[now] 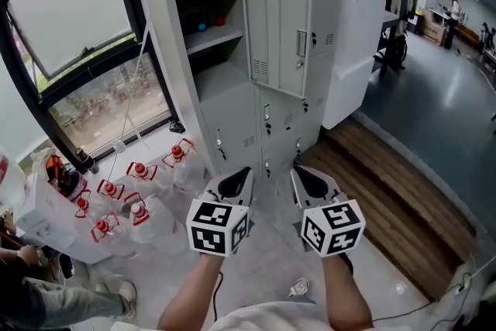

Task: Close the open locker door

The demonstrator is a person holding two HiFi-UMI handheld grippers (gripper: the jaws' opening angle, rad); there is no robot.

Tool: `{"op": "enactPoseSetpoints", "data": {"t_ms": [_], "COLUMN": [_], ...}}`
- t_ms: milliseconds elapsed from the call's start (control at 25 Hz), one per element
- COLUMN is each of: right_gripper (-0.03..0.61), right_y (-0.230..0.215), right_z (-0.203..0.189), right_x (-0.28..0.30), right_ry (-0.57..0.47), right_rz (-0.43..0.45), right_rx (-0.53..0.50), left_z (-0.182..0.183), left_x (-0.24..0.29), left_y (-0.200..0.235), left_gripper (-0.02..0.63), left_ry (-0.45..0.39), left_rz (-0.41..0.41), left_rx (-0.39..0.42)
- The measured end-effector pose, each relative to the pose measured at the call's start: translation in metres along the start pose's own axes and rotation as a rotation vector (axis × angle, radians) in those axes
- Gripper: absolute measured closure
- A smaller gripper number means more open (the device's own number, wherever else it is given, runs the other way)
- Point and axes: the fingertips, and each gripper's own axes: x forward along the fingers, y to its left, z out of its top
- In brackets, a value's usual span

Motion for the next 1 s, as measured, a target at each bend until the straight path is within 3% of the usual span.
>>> {"op": "enactPoseSetpoints", "data": {"t_ms": [520,1000], "right_gripper": [0.572,0.572], "right_y": [-0.112,-0.17], "right_z": [0.023,0.03], "right_x": [0.022,0.03], "right_ry": [-0.015,-0.032], "right_rz": [0.064,0.131], "right_rx": [-0.02,-0.024], "left_z": [0.03,0.044], "left_x": [0.105,0.162], "left_y": [-0.04,-0.071], "left_gripper": [0.607,0.607], "left_ry": [0.007,0.021], "left_rz": [0.047,0.082], "left_rx": [0.016,0.043]}}
